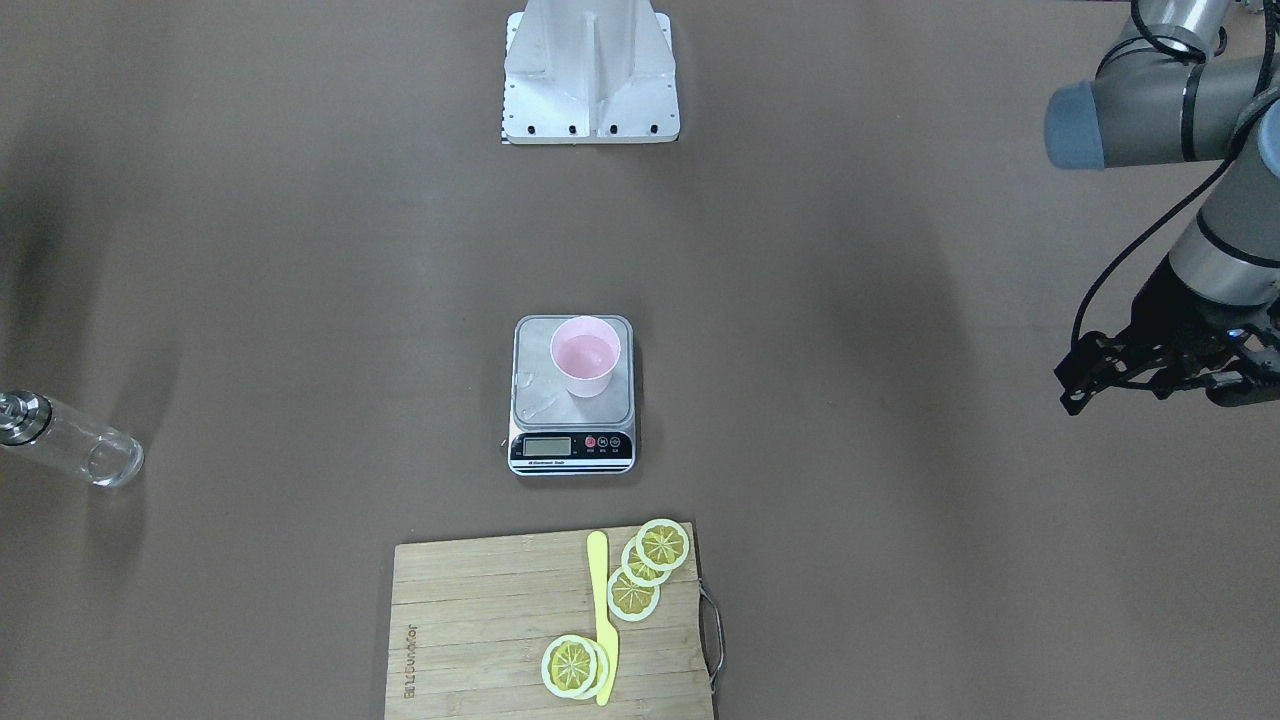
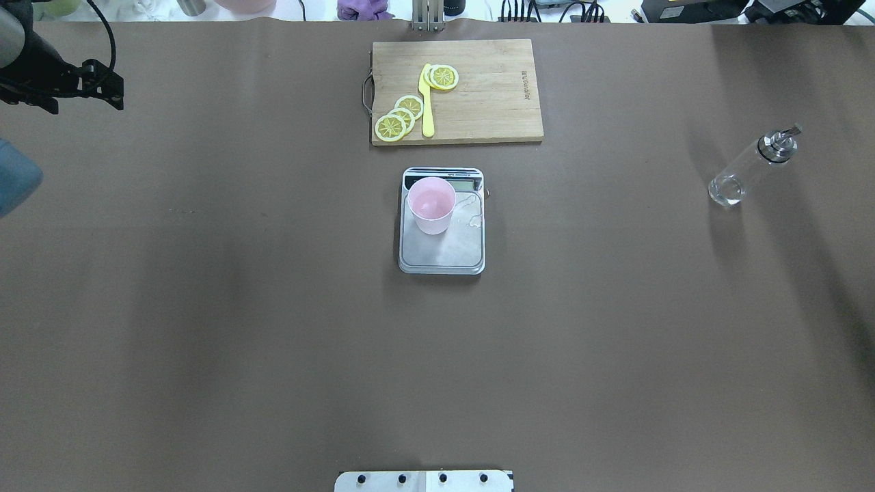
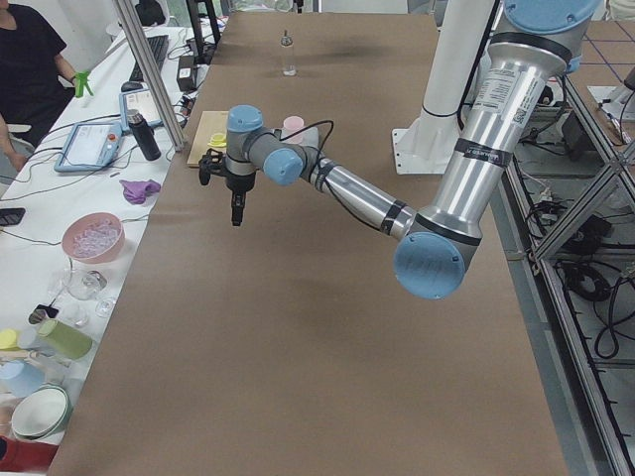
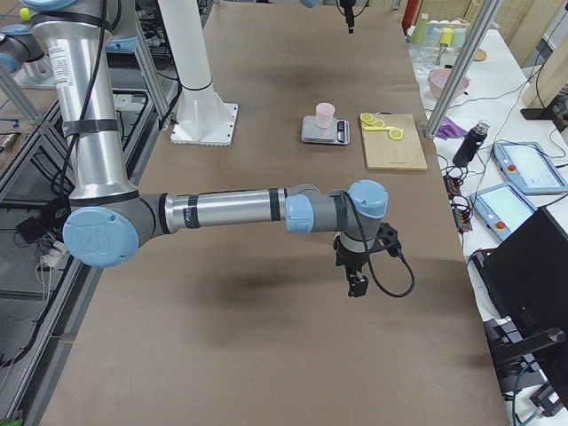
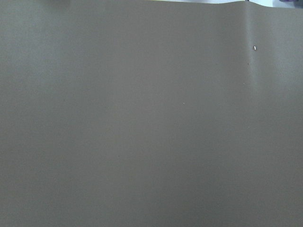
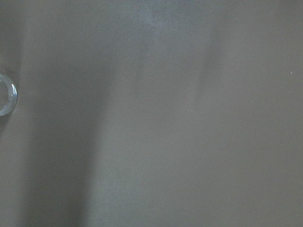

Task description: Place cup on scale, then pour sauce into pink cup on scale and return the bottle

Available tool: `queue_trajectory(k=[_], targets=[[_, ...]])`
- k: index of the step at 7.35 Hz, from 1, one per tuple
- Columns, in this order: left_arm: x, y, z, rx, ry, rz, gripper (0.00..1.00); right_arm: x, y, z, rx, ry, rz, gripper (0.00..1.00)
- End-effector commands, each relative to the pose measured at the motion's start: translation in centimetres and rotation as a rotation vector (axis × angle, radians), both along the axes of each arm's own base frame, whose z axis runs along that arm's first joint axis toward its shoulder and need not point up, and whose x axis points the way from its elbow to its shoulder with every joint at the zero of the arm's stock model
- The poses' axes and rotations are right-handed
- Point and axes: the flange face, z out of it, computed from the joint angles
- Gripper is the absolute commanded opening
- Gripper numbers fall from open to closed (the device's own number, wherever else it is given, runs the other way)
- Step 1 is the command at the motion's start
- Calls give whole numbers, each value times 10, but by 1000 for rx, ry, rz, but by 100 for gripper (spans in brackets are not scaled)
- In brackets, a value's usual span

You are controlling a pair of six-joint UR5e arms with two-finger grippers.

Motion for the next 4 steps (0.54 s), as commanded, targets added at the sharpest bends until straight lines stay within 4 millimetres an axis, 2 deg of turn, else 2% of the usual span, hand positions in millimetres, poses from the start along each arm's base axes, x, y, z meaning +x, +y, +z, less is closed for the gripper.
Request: queue_trajectory(k=[1, 2, 3, 4], targets=[[-46, -3, 28, -50, 13, -45, 98, -2, -12, -29, -144, -102, 15, 100], [-106, 10, 61, -17, 84, 86, 98, -2, -12, -24, -154, -101, 17, 100], [-171, 42, 121, 36, 71, 170, 98, -2, -10, -23, -153, -106, 19, 100], [-201, 67, 157, 41, 48, 194, 98, -3, -7, -20, -163, -133, 23, 100]])
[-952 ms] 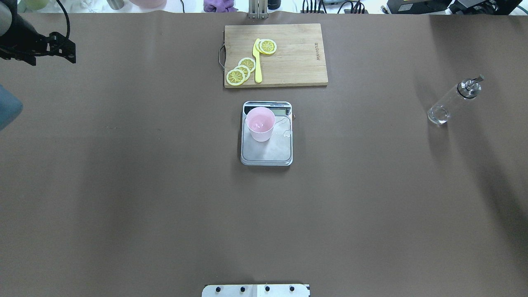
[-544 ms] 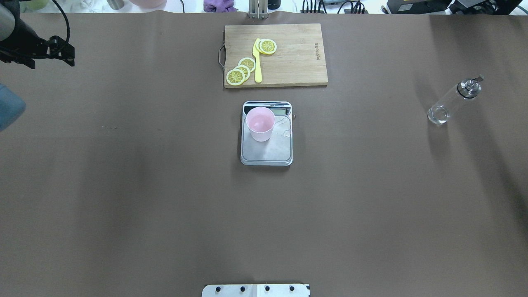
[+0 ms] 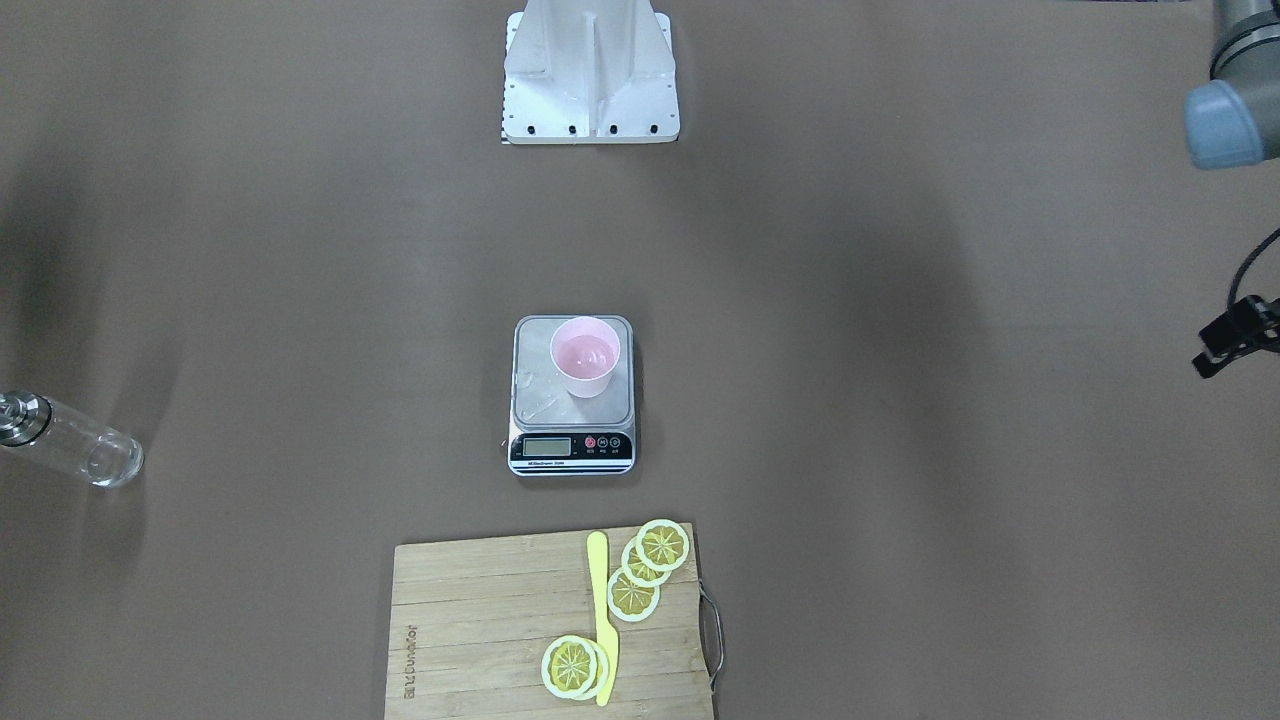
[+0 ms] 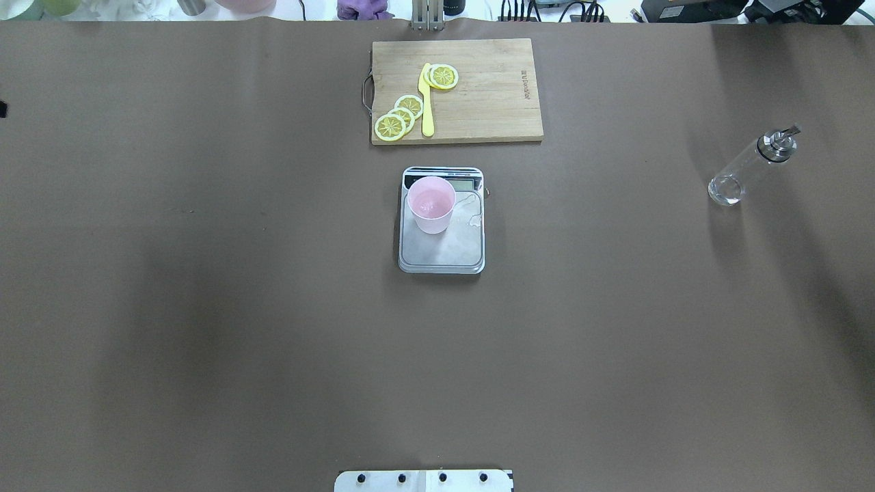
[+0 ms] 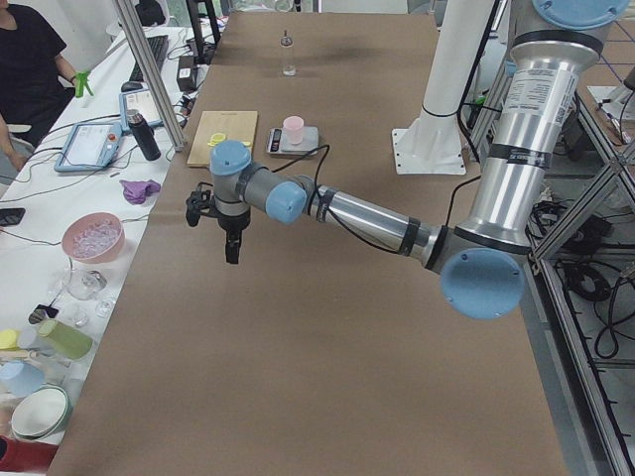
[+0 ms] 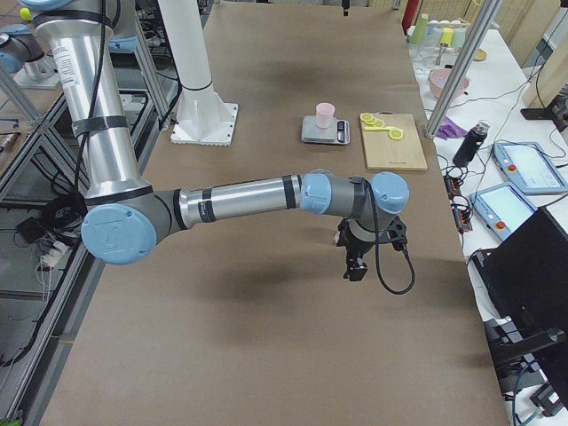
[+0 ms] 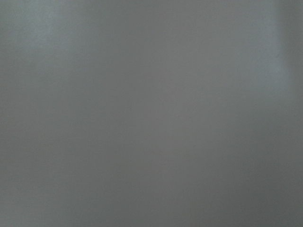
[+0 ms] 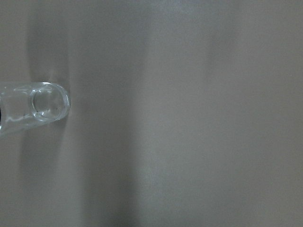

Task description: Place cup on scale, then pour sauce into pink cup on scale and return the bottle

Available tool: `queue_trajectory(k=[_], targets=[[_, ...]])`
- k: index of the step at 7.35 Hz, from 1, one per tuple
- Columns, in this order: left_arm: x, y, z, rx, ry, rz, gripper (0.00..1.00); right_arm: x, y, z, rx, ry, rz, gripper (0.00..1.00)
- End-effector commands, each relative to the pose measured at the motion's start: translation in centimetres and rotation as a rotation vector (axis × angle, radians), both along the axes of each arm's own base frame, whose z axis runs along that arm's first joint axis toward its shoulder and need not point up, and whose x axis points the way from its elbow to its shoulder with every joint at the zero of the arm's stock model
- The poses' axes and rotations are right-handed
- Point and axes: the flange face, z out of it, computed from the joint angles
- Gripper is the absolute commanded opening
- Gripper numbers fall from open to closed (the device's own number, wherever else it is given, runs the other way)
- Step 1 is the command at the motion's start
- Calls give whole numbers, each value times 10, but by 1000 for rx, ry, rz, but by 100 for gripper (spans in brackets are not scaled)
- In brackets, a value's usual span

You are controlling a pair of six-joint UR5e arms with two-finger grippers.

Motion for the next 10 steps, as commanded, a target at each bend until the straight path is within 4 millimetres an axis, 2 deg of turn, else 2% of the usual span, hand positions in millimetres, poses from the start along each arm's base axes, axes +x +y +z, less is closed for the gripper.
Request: queue_trajectory(k=[1, 2, 3, 7, 10], targets=[[-75, 56, 86, -40, 0, 18, 98, -1, 3, 1, -16, -46, 11, 100], [-83, 62, 100, -75, -1, 4, 98, -1, 5, 4, -20, -46, 10, 100], [-82, 77, 127, -130, -4, 11, 98, 0, 6, 7, -28, -43, 13, 100], [-87, 81, 128, -133, -3, 2, 98, -1, 4, 5, -52, -38, 40, 100], [-86, 81, 128, -133, -3, 3, 98, -1, 8, 13, -67, -33, 40, 100]])
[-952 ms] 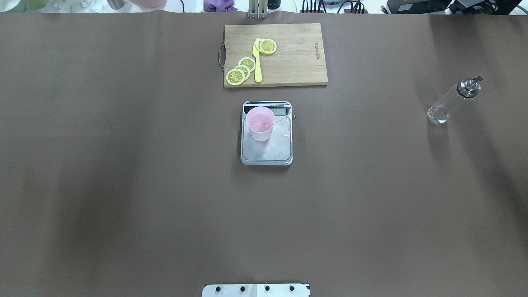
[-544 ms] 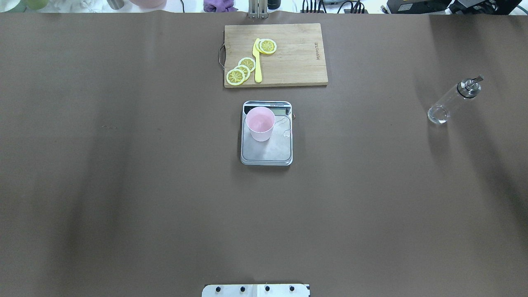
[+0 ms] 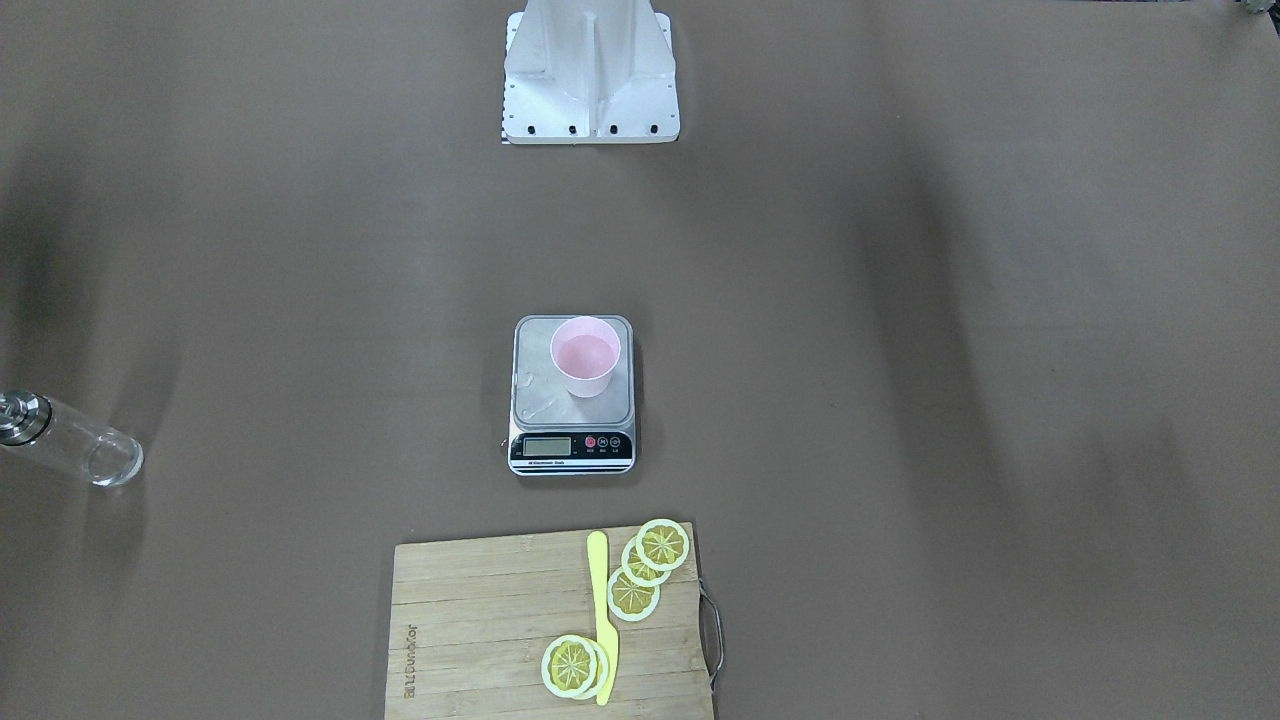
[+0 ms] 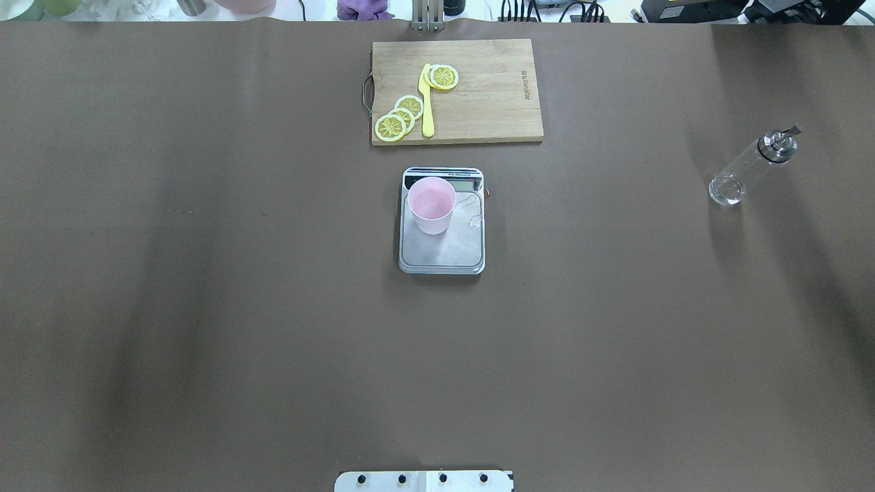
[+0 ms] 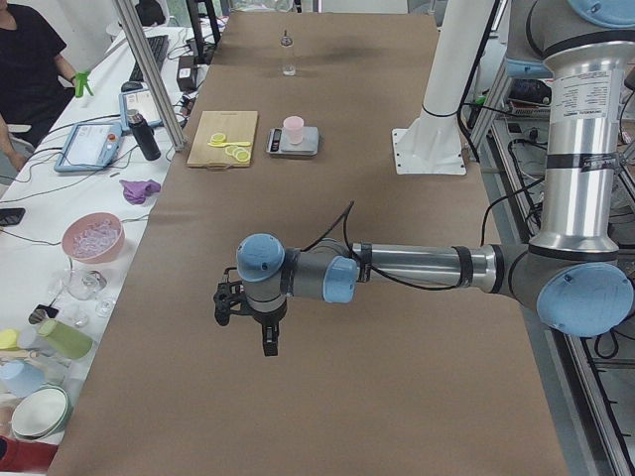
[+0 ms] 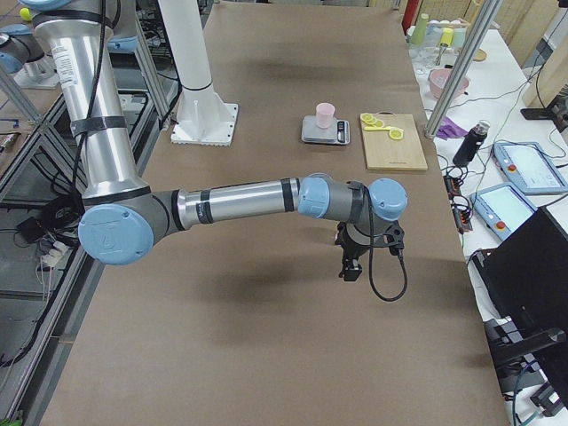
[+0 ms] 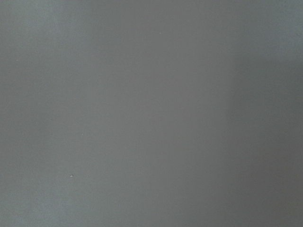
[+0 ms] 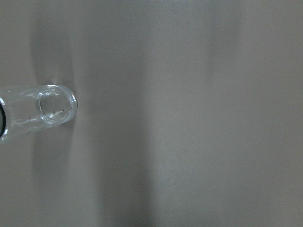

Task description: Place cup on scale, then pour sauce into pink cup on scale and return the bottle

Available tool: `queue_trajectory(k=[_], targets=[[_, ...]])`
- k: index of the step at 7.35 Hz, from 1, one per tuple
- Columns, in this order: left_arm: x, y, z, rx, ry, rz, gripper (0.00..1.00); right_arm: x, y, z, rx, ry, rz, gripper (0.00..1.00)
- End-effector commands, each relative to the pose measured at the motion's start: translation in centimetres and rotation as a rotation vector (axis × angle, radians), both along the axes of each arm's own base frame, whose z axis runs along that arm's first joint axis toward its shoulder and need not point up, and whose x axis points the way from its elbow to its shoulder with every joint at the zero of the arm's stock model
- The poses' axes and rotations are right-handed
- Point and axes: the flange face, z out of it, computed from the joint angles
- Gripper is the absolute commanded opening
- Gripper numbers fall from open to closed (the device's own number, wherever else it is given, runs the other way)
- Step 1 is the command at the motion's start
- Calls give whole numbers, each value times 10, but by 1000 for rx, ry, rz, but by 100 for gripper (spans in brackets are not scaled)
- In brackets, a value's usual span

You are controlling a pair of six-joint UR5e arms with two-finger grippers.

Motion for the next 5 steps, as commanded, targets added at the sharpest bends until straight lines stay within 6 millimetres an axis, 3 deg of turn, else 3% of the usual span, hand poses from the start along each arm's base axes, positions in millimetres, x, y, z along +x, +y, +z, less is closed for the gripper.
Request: queue_trajectory(k=[1, 3, 5], targets=[[0, 0, 0, -1, 0, 1, 98, 0, 3, 5, -10, 1, 0, 100], [0, 0, 0, 1, 0, 1, 98, 2, 9, 13, -25, 0, 4, 100], [0, 0, 0, 1, 0, 1, 98, 17, 21, 25, -49, -3, 32, 100]])
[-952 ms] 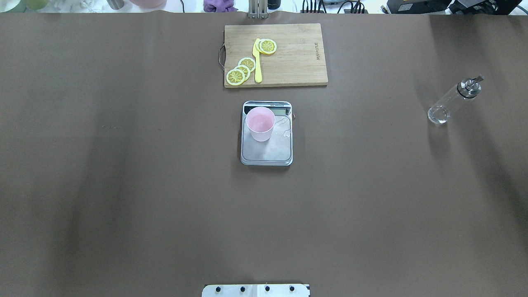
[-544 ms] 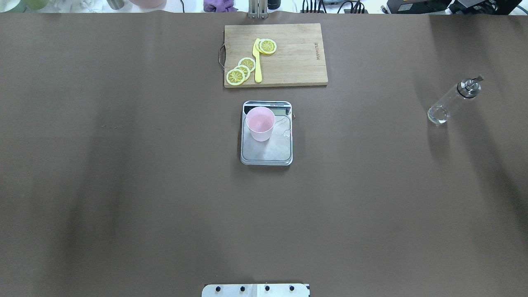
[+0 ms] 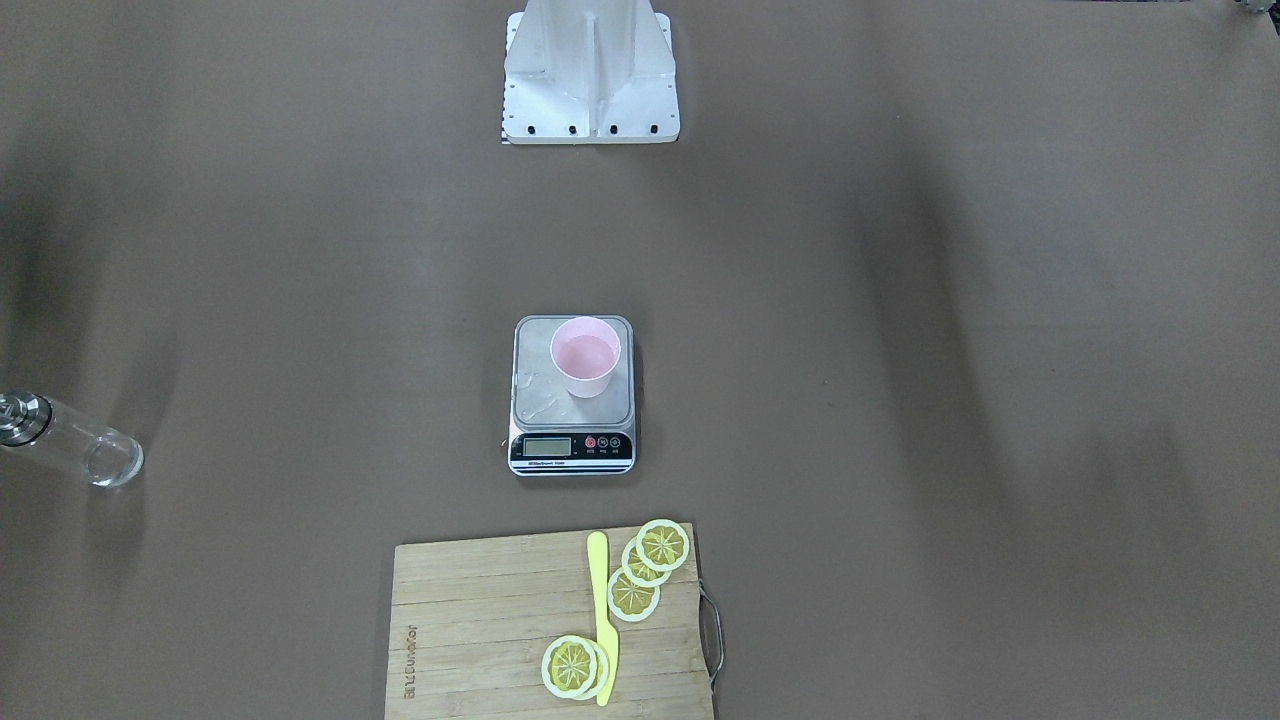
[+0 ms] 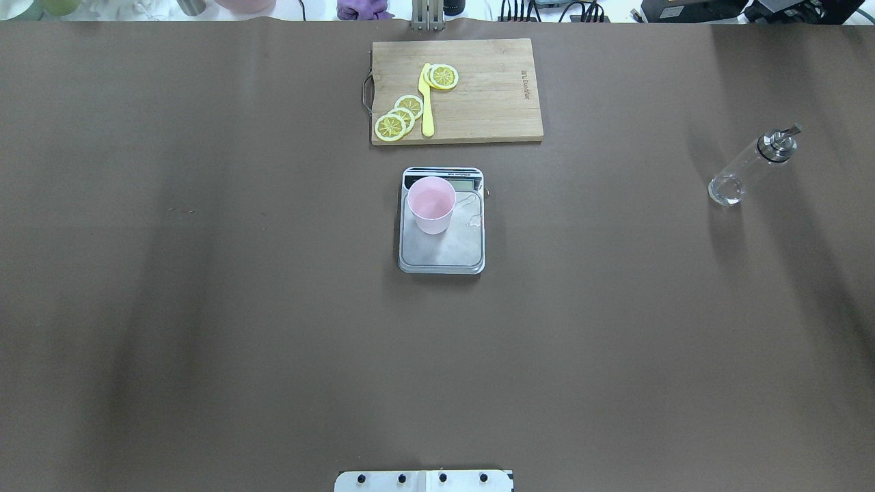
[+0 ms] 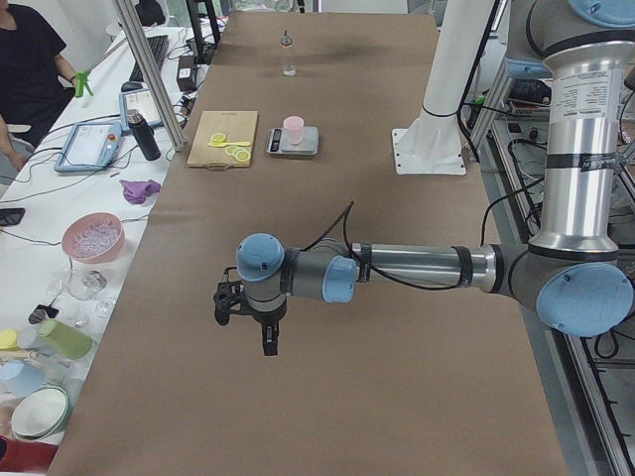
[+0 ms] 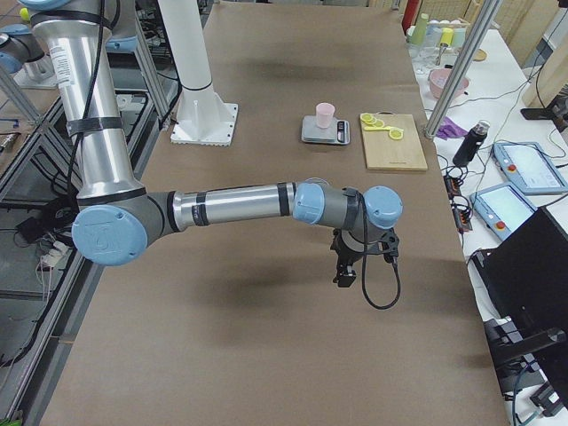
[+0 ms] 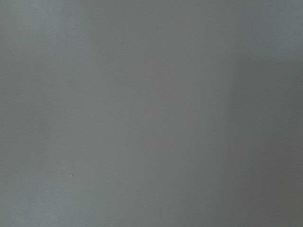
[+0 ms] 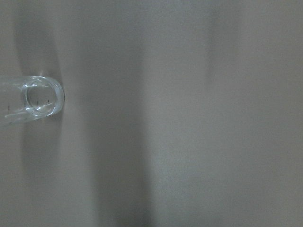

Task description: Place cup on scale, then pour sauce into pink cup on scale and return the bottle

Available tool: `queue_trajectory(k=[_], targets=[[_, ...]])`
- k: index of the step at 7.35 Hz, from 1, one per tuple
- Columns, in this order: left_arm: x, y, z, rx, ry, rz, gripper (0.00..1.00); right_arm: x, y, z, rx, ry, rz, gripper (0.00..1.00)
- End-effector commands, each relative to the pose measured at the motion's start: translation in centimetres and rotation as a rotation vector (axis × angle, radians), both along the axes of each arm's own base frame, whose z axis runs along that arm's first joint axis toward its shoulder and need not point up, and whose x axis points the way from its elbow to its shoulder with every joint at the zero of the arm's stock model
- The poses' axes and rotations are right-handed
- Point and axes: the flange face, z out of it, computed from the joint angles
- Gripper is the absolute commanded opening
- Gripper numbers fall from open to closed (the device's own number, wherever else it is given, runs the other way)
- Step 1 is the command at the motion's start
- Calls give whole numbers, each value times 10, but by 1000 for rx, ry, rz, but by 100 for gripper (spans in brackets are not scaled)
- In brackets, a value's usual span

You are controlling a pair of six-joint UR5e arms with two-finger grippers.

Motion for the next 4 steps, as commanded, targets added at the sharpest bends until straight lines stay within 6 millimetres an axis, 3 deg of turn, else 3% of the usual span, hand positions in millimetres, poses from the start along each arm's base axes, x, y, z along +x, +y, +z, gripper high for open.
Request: queue_trajectory(k=[1, 4], targets=[[0, 0, 0, 0, 0, 0, 98, 14, 10, 9, -28, 0, 36, 100], [0, -1, 0, 0, 0, 0, 98, 19, 19, 20, -33, 4, 84, 100]])
